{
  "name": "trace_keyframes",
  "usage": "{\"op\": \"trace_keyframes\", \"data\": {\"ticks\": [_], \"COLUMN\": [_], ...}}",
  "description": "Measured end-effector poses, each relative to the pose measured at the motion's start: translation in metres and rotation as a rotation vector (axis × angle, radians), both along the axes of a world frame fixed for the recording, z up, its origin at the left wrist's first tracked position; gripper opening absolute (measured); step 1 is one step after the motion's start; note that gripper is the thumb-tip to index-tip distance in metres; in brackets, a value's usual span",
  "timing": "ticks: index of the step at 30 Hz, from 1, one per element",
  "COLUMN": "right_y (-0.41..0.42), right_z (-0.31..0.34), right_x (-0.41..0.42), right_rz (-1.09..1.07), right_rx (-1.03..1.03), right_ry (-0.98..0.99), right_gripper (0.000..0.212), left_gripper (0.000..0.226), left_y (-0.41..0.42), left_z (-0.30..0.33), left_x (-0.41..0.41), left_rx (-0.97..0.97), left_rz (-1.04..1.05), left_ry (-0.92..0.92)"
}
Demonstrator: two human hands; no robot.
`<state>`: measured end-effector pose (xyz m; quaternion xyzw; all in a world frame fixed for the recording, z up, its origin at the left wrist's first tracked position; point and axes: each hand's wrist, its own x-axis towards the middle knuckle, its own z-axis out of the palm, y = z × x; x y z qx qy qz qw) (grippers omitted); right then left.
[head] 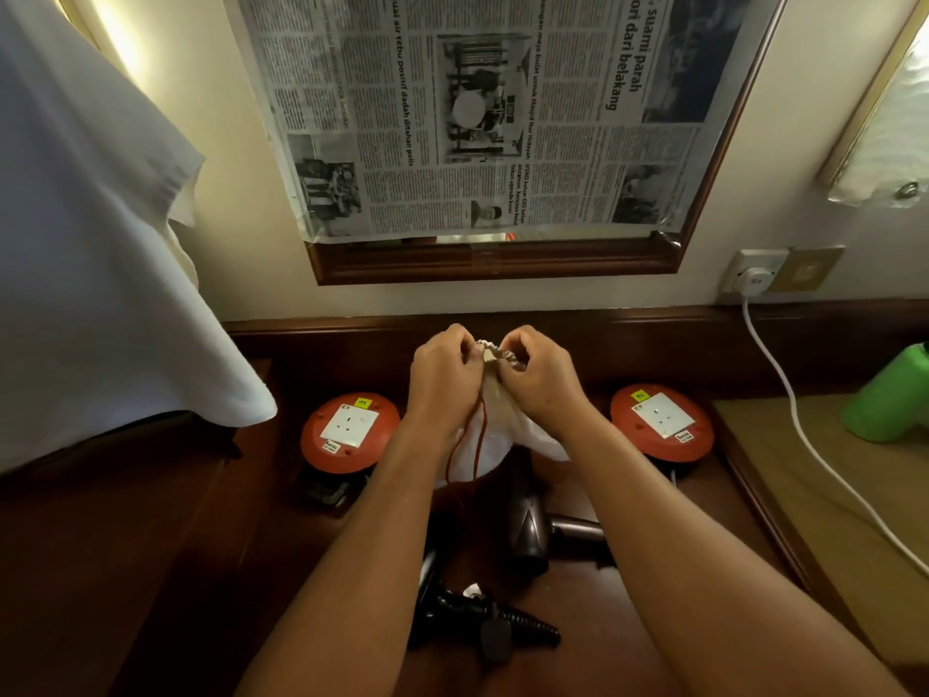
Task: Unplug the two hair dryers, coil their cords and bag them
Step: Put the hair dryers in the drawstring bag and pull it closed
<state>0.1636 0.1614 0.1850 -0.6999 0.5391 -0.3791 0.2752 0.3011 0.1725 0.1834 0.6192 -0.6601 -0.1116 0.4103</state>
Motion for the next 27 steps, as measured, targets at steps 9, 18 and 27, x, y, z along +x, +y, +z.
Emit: {"op": "trace_keyframes", "data": {"ticks": [9, 18, 27], "right_y": [0.005, -0.001, -0.012], "right_z": [0.003, 0.009, 0.03], "right_x": [0.001, -0.011, -0.015], "right_rz": [-0.034, -0.139, -0.065], "right_rx": [-0.222, -0.363, -0.205], "right_ry": [0.05, 0.006, -0.144], "right_gripper": [0.006, 0.016, 0.013], "left_gripper": [0.007, 0.009, 0.023], "left_y": [0.018, 0.02, 0.011], "left_z": [-0.011, -0.002, 0.011], "left_x": [0.015, 0.025, 0.03], "left_rx": [-0.137, -0.142, -0.074], "left_rz": [0.047, 0.1, 0.052], "left_ry": [0.048, 0.097, 0.104]}}
